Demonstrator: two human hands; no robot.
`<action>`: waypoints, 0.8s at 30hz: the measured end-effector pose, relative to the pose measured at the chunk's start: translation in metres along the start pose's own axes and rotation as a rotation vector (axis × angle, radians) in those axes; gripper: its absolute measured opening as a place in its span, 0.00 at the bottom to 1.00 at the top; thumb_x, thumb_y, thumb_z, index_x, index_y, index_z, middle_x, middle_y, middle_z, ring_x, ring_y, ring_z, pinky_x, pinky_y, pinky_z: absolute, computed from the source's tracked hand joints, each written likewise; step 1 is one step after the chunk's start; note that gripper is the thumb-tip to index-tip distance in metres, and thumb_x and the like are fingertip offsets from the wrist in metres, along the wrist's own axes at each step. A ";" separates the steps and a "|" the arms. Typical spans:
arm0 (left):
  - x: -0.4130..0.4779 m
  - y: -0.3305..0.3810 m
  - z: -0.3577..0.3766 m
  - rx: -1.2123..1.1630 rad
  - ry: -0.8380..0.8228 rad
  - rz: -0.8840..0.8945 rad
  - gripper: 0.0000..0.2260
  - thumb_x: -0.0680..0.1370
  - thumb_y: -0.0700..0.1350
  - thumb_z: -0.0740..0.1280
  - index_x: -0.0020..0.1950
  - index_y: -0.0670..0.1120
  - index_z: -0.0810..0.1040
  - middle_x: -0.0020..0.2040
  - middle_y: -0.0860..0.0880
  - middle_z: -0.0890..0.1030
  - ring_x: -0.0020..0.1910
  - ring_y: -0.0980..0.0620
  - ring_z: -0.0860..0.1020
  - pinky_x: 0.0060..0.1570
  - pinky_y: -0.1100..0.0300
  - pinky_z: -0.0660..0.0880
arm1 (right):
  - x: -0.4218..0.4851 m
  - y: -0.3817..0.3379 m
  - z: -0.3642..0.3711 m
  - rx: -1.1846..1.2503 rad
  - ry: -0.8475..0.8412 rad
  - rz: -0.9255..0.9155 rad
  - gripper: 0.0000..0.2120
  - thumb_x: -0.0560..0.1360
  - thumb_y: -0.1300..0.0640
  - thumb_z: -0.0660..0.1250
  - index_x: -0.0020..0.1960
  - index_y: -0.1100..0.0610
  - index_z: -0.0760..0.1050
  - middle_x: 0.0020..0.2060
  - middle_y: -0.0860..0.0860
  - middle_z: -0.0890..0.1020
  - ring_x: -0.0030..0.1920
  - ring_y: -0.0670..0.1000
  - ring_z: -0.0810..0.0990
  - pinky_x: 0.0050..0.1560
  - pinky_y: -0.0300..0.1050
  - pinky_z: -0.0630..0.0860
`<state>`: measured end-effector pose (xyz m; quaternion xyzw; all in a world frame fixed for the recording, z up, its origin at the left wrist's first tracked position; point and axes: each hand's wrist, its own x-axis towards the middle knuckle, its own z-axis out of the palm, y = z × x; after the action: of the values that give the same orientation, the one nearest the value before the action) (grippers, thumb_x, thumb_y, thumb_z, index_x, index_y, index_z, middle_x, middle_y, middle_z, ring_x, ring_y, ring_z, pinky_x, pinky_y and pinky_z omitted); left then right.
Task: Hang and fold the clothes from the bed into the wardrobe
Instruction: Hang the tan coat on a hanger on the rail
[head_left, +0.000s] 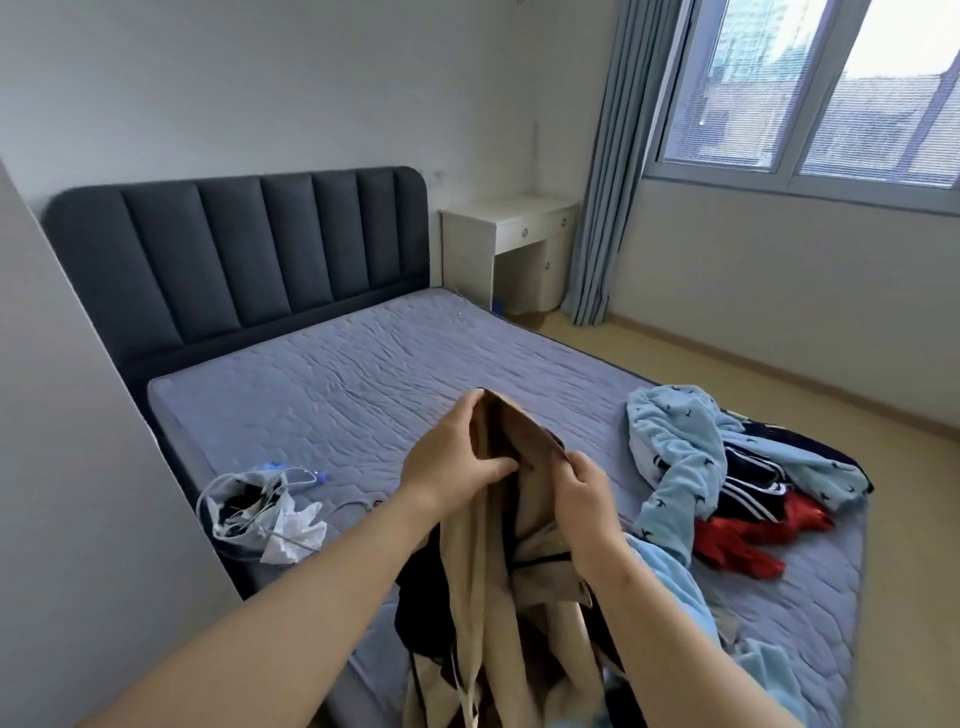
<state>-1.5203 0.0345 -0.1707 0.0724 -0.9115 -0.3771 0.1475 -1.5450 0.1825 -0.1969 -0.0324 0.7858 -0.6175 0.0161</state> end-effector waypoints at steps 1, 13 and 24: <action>-0.005 -0.007 0.006 0.018 -0.037 -0.001 0.42 0.67 0.49 0.75 0.75 0.50 0.55 0.71 0.51 0.65 0.68 0.52 0.67 0.62 0.58 0.67 | 0.002 -0.001 0.001 0.038 -0.008 0.000 0.12 0.79 0.58 0.56 0.38 0.56 0.72 0.32 0.49 0.73 0.34 0.48 0.69 0.38 0.44 0.67; -0.056 -0.079 0.019 0.031 0.008 -0.167 0.26 0.77 0.47 0.58 0.73 0.59 0.55 0.60 0.48 0.77 0.55 0.44 0.77 0.54 0.55 0.71 | 0.002 0.008 -0.004 0.290 -0.100 0.101 0.12 0.79 0.57 0.59 0.38 0.55 0.72 0.34 0.52 0.74 0.35 0.49 0.72 0.37 0.46 0.70; -0.095 -0.097 -0.073 -0.379 0.482 -0.522 0.05 0.78 0.41 0.65 0.45 0.48 0.79 0.47 0.45 0.82 0.46 0.49 0.78 0.51 0.56 0.73 | -0.026 -0.008 0.086 0.298 -0.396 0.105 0.07 0.78 0.51 0.62 0.46 0.53 0.76 0.42 0.50 0.80 0.42 0.48 0.79 0.44 0.44 0.76</action>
<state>-1.4045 -0.0592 -0.2108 0.3594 -0.7160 -0.5355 0.2670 -1.5130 0.0992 -0.2095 -0.1092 0.6682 -0.7064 0.2064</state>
